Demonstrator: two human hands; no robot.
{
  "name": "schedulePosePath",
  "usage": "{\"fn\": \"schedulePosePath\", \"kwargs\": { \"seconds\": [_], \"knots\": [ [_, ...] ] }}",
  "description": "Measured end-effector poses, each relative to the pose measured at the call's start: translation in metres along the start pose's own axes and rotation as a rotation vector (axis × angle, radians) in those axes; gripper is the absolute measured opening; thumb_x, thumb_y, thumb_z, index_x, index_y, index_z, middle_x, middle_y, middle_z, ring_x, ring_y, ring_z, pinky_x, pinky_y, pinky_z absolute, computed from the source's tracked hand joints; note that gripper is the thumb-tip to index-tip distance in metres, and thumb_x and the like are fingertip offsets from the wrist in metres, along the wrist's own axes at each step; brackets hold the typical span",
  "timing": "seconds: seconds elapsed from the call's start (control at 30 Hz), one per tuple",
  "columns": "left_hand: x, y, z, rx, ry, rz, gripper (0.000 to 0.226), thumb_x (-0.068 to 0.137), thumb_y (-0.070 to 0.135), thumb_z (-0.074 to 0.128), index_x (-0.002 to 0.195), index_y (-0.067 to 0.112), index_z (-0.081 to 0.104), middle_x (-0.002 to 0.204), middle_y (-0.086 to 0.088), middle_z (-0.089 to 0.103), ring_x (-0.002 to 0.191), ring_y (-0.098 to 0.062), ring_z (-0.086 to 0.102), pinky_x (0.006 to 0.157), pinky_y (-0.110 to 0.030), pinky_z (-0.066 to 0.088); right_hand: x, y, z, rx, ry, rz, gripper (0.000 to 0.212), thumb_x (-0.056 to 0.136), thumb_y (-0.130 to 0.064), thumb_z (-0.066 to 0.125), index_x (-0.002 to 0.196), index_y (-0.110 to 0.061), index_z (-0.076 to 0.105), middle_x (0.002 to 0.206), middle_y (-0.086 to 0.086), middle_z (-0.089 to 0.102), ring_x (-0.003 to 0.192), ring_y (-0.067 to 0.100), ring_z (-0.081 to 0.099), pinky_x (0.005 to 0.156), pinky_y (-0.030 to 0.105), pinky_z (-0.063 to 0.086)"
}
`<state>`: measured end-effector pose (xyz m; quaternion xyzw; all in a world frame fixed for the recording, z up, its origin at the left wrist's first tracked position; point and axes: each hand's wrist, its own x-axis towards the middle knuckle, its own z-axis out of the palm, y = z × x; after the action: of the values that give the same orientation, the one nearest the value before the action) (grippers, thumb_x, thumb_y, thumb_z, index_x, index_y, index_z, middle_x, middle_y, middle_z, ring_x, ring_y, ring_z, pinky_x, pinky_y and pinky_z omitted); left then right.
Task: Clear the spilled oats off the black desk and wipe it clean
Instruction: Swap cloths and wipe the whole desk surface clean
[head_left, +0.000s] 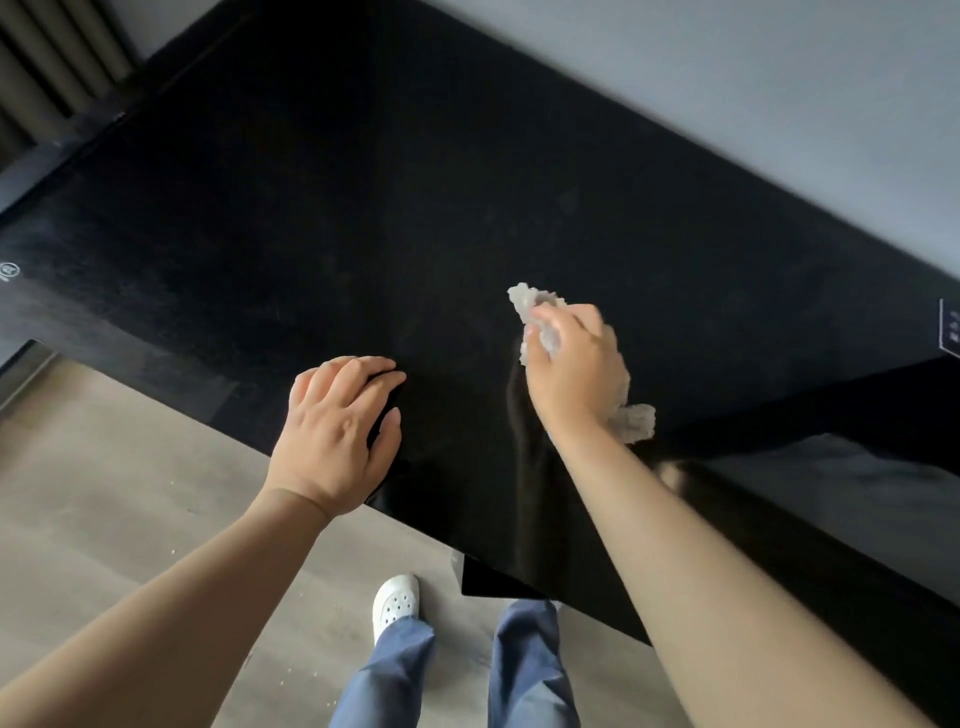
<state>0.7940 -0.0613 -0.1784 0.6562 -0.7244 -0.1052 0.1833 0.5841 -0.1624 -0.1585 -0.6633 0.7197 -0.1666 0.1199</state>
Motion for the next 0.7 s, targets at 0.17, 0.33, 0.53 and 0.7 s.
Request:
{"fn": "schedulePosePath", "kwargs": {
  "seconds": [0.17, 0.33, 0.53, 0.7],
  "knots": [
    [0.000, 0.000, -0.001, -0.001, 0.000, 0.000, 0.038, 0.093, 0.028, 0.041, 0.121, 0.012, 0.063, 0.124, -0.003, 0.057, 0.118, -0.025, 0.047, 0.102, -0.040, 0.031, -0.091, 0.002, 0.000, 0.081, -0.073, -0.306, 0.020, 0.088, -0.035, 0.058, 0.102, -0.029, 0.071, 0.099, -0.012, 0.061, 0.084, 0.012, 0.056, 0.072, 0.028, 0.045],
    [0.001, 0.002, -0.002, 0.013, -0.013, -0.005, 0.040, 0.092, 0.031, 0.041, 0.120, 0.012, 0.063, 0.124, -0.003, 0.057, 0.118, -0.024, 0.046, 0.101, -0.040, 0.030, -0.120, 0.017, -0.028, 0.330, -0.292, -0.275, 0.018, 0.087, -0.032, 0.060, 0.098, -0.027, 0.073, 0.096, -0.014, 0.061, 0.092, 0.006, 0.060, 0.076, 0.027, 0.051],
    [0.001, 0.004, -0.002, 0.032, -0.015, -0.011, 0.042, 0.093, 0.034, 0.039, 0.121, 0.012, 0.061, 0.125, -0.003, 0.055, 0.119, -0.025, 0.046, 0.101, -0.041, 0.030, -0.053, 0.030, -0.027, 0.109, 0.062, 0.126, 0.030, 0.090, -0.036, 0.059, 0.118, -0.028, 0.064, 0.121, -0.007, 0.055, 0.115, 0.021, 0.050, 0.091, 0.040, 0.045],
    [0.001, 0.004, 0.001, 0.053, 0.003, -0.004, 0.042, 0.093, 0.033, 0.038, 0.122, 0.013, 0.060, 0.126, -0.003, 0.054, 0.119, -0.026, 0.045, 0.102, -0.040, 0.029, -0.090, 0.026, 0.000, -0.083, 0.075, -0.024, 0.037, 0.089, -0.031, 0.060, 0.126, -0.027, 0.059, 0.130, -0.004, 0.054, 0.111, 0.022, 0.051, 0.085, 0.041, 0.047]
  ]
}}
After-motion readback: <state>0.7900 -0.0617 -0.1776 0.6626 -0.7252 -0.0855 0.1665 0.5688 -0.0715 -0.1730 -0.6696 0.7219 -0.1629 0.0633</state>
